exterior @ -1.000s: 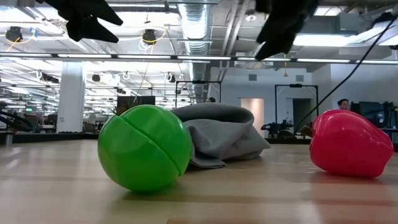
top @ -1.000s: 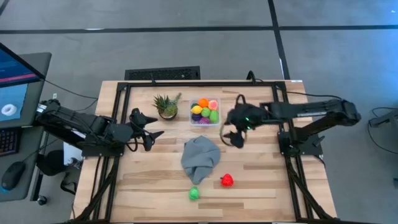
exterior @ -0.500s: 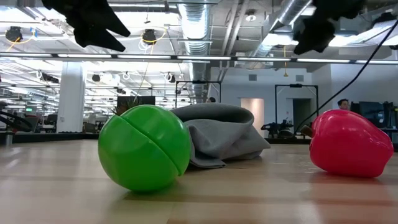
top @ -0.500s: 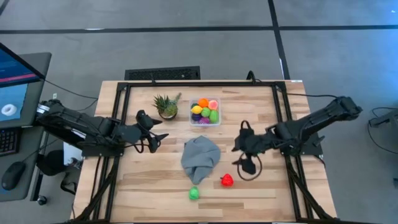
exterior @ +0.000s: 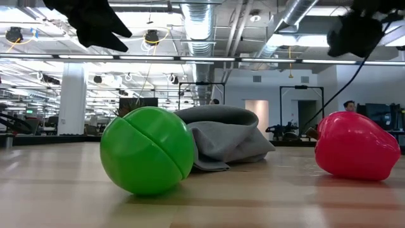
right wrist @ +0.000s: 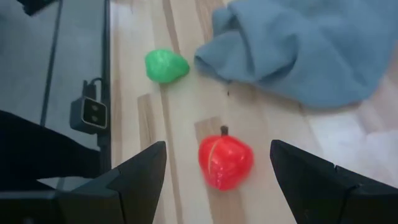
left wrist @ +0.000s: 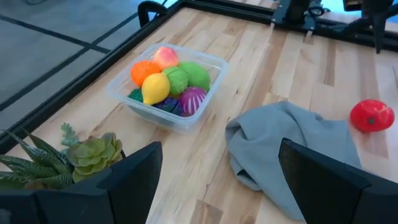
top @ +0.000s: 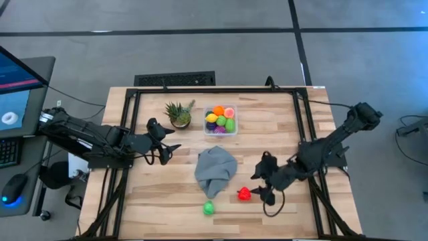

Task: Pick and placing Produce into tupperware
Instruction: Put the red apple into the transparent container

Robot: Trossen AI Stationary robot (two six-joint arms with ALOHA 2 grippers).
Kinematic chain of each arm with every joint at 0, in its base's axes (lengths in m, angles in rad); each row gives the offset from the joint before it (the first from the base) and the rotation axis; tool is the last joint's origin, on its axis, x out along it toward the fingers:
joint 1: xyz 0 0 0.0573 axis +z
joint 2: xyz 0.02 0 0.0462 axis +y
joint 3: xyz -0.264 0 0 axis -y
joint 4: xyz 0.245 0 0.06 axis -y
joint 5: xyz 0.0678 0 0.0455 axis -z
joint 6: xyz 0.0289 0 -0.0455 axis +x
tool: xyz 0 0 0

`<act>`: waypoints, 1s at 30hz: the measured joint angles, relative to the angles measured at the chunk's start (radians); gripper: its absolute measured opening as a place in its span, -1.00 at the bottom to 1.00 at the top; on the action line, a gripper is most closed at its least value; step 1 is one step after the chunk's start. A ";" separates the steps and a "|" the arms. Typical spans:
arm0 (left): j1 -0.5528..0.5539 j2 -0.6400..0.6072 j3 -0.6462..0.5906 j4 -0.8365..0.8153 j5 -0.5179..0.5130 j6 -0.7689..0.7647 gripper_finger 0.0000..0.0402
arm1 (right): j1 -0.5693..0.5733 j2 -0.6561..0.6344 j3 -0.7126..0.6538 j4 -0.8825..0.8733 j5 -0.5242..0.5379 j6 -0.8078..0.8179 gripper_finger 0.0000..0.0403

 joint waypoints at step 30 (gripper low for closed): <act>0.000 0.000 0.000 -0.062 0.090 0.131 0.55 | 0.115 0.467 0.299 -0.207 0.113 0.403 0.55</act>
